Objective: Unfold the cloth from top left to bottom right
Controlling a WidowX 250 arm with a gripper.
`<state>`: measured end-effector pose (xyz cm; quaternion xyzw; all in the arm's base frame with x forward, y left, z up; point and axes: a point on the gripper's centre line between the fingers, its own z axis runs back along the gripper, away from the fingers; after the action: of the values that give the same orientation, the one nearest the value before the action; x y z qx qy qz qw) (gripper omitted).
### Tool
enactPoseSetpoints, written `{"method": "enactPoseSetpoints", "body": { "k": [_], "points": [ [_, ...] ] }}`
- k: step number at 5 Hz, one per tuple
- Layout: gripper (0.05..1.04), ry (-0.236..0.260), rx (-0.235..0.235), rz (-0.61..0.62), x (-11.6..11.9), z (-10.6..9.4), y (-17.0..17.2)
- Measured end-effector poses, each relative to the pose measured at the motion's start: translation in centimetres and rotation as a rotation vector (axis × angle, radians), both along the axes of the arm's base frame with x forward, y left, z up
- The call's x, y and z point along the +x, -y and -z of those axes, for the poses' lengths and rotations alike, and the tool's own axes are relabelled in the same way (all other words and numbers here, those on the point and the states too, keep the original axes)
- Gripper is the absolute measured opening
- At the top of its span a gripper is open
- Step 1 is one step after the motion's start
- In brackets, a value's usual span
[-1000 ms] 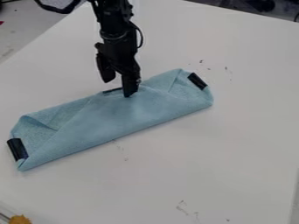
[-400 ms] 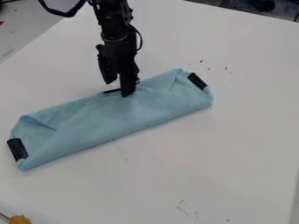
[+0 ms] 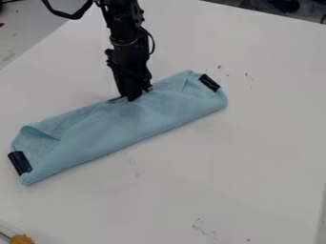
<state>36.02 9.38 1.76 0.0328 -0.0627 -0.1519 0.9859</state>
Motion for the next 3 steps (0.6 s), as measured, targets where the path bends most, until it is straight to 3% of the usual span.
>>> {"method": "enactPoseSetpoints", "body": {
  "k": [1,2,3],
  "points": [
    [0.092,0.009,-0.004,-0.001,0.15,-0.05,0.0],
    [0.056,0.023,-0.004,-0.004,0.35,-0.05,0.0],
    [0.054,0.008,0.028,0.0,0.09,-0.07,-0.43]
  ]
}}
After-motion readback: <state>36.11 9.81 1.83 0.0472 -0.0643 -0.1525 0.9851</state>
